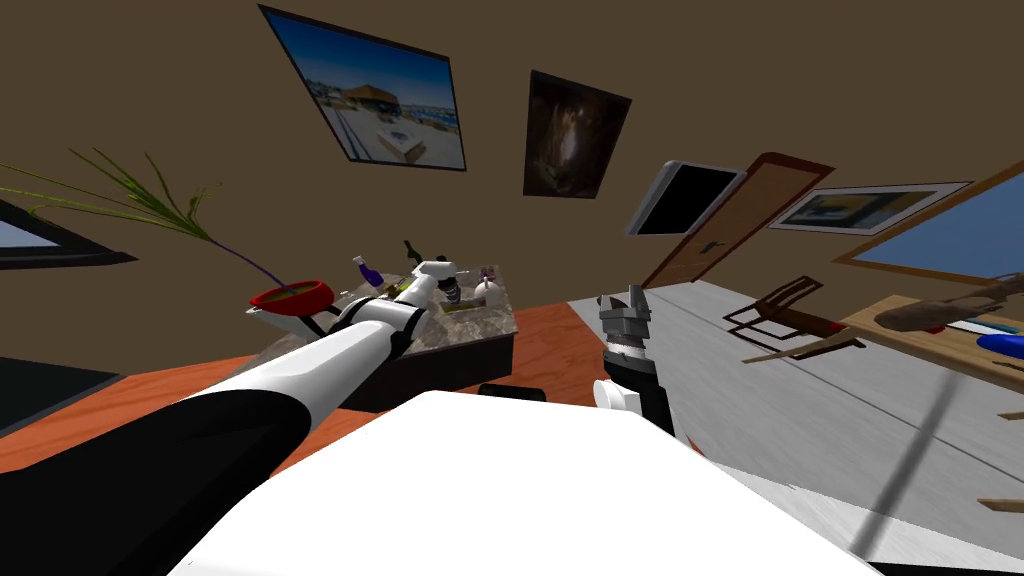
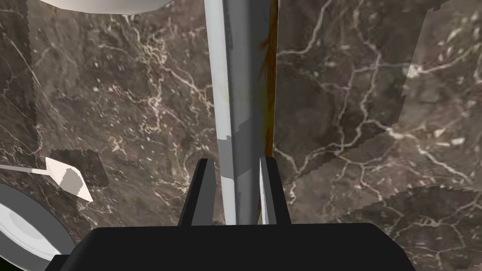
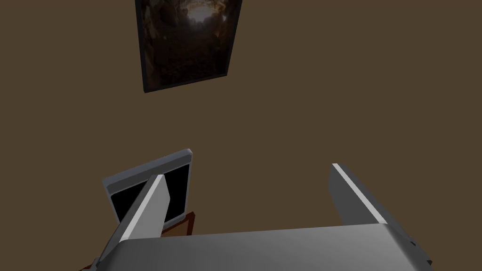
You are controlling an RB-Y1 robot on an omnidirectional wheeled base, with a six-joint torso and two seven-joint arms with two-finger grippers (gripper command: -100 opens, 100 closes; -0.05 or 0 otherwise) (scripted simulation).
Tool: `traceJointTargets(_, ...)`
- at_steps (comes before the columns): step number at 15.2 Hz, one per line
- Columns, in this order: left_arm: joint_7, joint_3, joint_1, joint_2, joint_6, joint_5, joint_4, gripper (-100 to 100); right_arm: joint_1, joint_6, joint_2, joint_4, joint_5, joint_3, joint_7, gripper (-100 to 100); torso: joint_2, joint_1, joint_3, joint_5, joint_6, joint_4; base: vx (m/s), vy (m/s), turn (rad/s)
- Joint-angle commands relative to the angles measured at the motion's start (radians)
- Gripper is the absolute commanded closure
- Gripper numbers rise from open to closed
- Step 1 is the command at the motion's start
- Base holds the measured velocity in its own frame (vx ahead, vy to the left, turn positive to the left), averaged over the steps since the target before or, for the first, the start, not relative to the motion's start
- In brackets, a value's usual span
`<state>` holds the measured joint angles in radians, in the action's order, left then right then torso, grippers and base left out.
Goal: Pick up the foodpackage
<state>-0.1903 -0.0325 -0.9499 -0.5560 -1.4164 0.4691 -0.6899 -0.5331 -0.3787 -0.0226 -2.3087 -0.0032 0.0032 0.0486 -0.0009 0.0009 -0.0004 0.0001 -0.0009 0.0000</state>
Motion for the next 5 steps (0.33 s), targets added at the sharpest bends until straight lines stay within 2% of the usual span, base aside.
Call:
traceJointTargets(1,-0.01,-0.009,-0.007,0.009,-0.029,0.001,-0.029,100,0.0,0.0,0.0,0.0,0.0,0.0,0.0,0,0.0,0.0,0.0,0.0,0.0,0.0,0.028,0.005,0.207)
traceJointTargets(4,-0.03,-0.029,-0.014,0.034,-0.082,0.001,-0.095,100,0.0,0.0,0.0,0.0,0.0,0.0,0.0,0,-0.001,0.0,0.0,0.0,-0.001,0.0,0.037,0.008,0.203)
traceJointTargets(5,-0.026,-0.019,0.007,0.022,-0.068,0.001,-0.098,100,0.0,0.0,0.0,0.0,0.0,0.0,0.0,0,-0.001,0.0,0.0,0.0,0.0,0.001,0.031,0.002,0.087)
